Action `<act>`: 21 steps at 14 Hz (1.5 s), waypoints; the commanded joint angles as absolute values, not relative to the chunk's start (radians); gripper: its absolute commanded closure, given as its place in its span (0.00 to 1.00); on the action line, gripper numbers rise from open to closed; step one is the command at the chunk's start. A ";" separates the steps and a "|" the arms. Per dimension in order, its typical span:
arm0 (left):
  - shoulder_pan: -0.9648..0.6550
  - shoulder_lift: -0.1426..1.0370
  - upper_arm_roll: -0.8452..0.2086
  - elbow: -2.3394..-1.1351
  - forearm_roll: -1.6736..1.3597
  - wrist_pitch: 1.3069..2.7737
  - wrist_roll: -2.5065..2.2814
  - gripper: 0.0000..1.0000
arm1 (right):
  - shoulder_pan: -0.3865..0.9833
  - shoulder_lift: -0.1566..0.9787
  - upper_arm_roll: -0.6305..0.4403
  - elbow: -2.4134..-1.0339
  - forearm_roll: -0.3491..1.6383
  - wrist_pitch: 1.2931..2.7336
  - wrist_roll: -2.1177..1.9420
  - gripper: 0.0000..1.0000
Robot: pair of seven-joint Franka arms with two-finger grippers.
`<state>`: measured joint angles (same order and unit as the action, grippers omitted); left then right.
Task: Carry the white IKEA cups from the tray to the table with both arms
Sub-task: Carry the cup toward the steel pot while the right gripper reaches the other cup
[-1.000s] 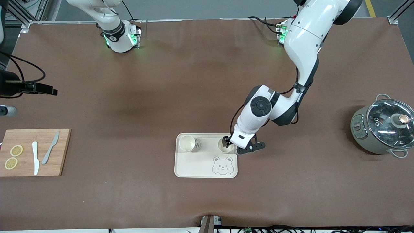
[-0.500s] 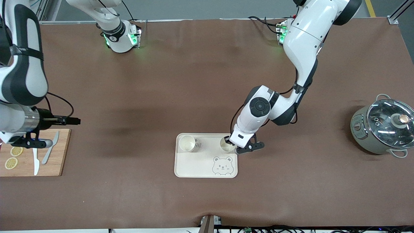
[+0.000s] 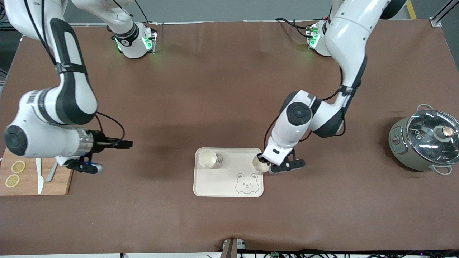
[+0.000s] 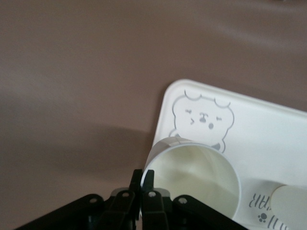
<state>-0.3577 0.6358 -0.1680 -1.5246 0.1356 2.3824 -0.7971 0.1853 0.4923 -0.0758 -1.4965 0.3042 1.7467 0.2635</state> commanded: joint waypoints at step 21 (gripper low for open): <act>0.038 0.407 -0.184 -1.894 0.120 2.273 -0.669 1.00 | 0.546 0.775 -0.084 -1.457 0.479 2.267 0.819 0.71</act>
